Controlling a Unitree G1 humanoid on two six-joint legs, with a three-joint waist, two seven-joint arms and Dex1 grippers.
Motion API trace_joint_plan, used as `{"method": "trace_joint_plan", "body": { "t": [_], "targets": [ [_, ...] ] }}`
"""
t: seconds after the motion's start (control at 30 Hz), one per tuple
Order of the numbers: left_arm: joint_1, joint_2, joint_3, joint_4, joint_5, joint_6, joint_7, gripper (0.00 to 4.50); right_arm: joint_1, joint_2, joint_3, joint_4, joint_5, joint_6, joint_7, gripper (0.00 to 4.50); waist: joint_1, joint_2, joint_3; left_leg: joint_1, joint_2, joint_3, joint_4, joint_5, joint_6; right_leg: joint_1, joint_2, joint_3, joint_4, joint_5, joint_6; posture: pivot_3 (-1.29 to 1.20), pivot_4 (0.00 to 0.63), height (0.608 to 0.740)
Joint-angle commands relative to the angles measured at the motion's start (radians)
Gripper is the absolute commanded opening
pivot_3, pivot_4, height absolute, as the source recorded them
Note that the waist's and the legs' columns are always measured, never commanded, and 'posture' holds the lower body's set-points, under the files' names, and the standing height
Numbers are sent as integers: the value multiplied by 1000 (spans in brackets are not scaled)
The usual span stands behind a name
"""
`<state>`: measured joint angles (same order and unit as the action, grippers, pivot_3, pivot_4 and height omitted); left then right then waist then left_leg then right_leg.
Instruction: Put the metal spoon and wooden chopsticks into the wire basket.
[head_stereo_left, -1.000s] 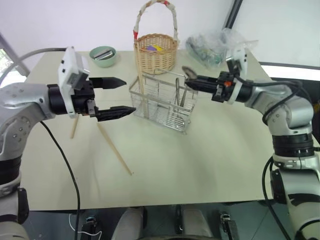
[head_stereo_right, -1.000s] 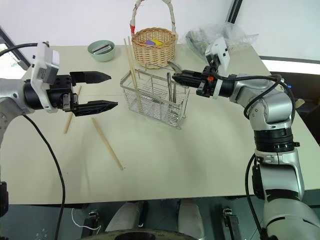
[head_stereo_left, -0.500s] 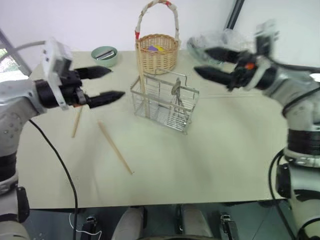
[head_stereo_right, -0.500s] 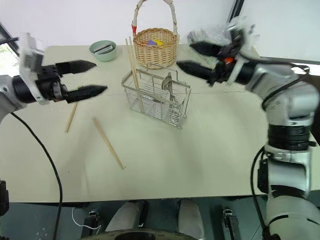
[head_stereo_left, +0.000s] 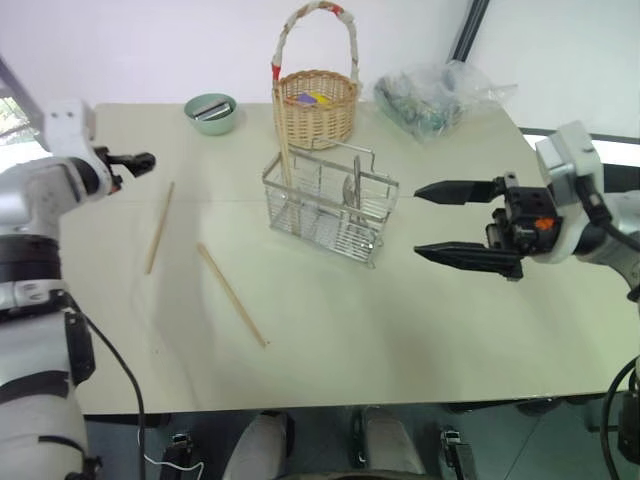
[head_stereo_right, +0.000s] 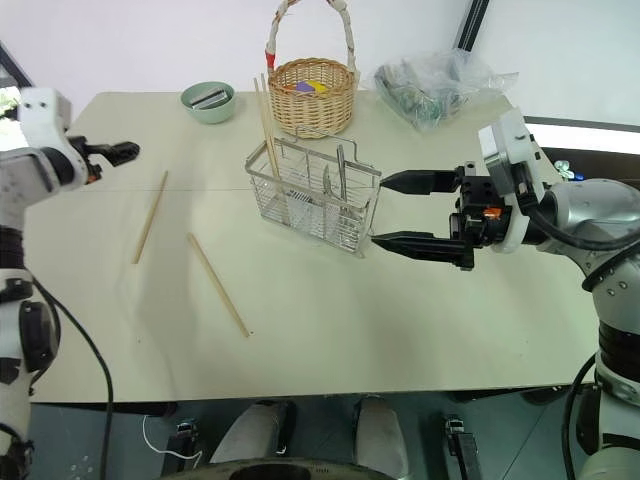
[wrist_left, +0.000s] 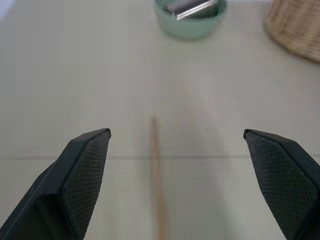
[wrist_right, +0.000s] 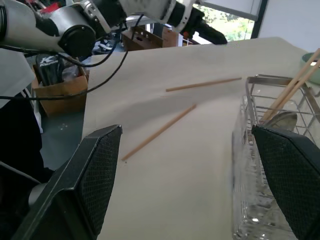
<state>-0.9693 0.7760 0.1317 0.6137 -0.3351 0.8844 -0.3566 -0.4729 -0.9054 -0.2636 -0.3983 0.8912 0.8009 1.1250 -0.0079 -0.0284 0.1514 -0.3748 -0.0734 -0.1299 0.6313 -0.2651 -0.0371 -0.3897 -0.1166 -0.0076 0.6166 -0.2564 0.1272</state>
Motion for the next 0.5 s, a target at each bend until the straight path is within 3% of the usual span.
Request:
{"method": "trace_joint_plan", "body": {
  "t": [0.03, 0.27, 0.5],
  "targets": [
    [-74, -15, -42, 124, 72, -37, -27, 4500, 22, -3, -42, -59, 43, 0, -36, 4275, 0, 0, 0, -1, 0, 0, 0, 0, 0, -1, 0, 0, 0, 0, 0, 0, 150, 678],
    [-181, -58, -76, 449, 185, -196, -28, 4500, 98, -15, -98, -129, 107, 20, -111, 4275, -2, -1, 0, -3, 0, 1, -2, 0, 0, -3, -2, 0, -1, 0, 0, 0, 150, 678],
    [-189, -86, -75, 588, 233, -234, -50, 4500, 198, -33, -163, -203, 167, 39, -168, 4275, 8, -4, -1, -3, -1, 1, -1, 0, 0, -2, -2, 0, -1, 0, 0, 0, 150, 678]
  ]
}}
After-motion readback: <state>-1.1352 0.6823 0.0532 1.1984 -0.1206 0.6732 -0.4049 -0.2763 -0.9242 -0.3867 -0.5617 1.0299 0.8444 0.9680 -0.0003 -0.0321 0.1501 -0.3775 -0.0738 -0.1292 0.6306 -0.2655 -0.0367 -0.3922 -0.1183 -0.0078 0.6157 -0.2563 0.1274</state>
